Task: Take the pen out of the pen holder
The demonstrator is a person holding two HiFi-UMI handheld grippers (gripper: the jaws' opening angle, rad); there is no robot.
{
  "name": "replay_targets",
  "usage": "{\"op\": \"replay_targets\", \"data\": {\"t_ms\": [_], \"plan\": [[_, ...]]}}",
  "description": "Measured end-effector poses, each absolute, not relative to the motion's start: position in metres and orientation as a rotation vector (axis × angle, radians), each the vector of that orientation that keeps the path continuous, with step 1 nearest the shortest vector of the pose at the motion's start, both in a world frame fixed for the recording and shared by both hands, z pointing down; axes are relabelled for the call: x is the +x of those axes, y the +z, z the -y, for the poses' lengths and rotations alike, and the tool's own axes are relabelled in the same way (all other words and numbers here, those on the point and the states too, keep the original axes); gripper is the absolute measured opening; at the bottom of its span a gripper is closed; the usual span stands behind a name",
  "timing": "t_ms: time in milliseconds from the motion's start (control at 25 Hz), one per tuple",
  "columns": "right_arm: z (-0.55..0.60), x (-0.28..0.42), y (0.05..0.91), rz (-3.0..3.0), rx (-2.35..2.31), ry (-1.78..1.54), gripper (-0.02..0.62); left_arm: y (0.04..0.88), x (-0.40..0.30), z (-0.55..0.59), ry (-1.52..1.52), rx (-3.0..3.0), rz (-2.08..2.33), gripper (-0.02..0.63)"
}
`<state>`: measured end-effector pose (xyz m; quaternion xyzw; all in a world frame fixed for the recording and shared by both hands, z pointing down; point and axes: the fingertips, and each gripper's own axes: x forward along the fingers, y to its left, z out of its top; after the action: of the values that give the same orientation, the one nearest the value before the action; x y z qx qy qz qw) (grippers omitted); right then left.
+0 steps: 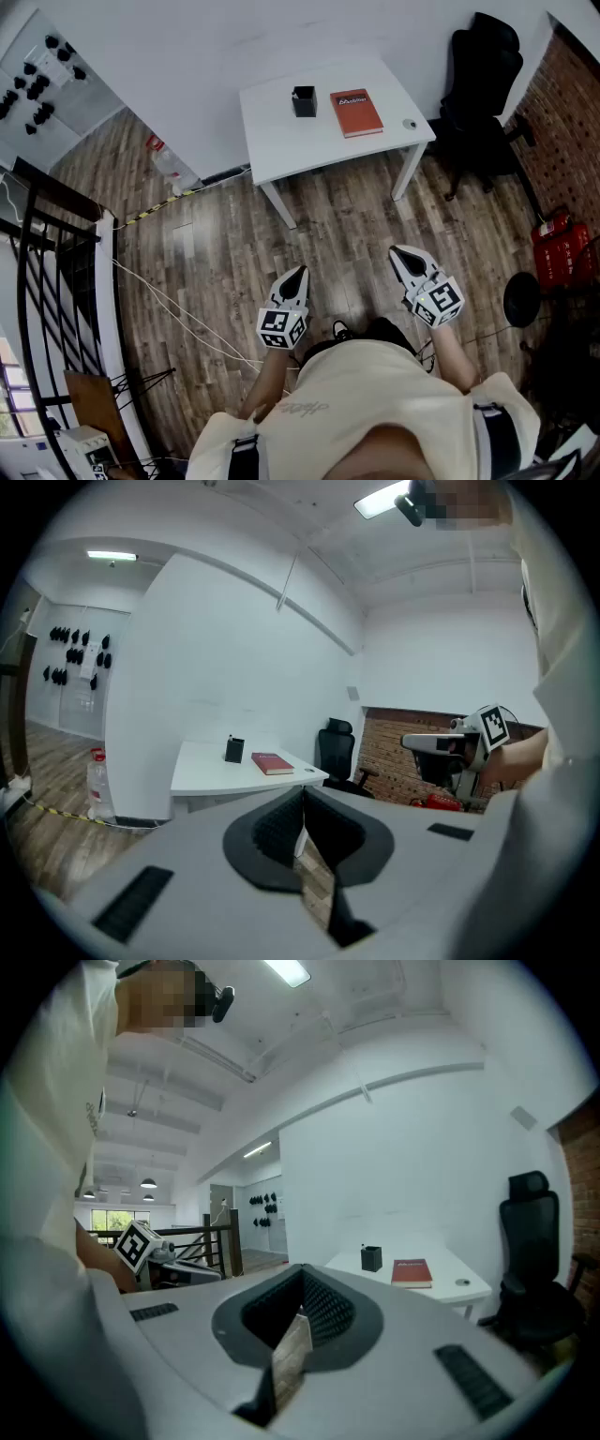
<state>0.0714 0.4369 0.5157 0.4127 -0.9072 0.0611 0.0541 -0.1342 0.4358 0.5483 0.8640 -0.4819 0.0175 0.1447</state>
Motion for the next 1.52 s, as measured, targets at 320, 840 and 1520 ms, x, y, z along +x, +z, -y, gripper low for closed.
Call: {"op": "replay_targets", "data": {"t_ms": [320, 840, 1520], "plan": [[-0.421, 0.059, 0.515, 2.736, 1.300, 0.215, 0.006, 0.556, -0.145, -0.422, 0.062, 2.494, 1.349, 0.018], [-0.366, 0.080, 0.535, 2.699, 1.283, 0.254, 0.006, 0.562, -0.118, -0.356, 0.115, 2.490, 1.338, 0.018], [-0.224, 0.136, 0.529, 2.784, 1.162, 0.139, 0.006, 0.526, -0.074, -0.234, 0.205, 2.491, 1.510, 0.018]]}}
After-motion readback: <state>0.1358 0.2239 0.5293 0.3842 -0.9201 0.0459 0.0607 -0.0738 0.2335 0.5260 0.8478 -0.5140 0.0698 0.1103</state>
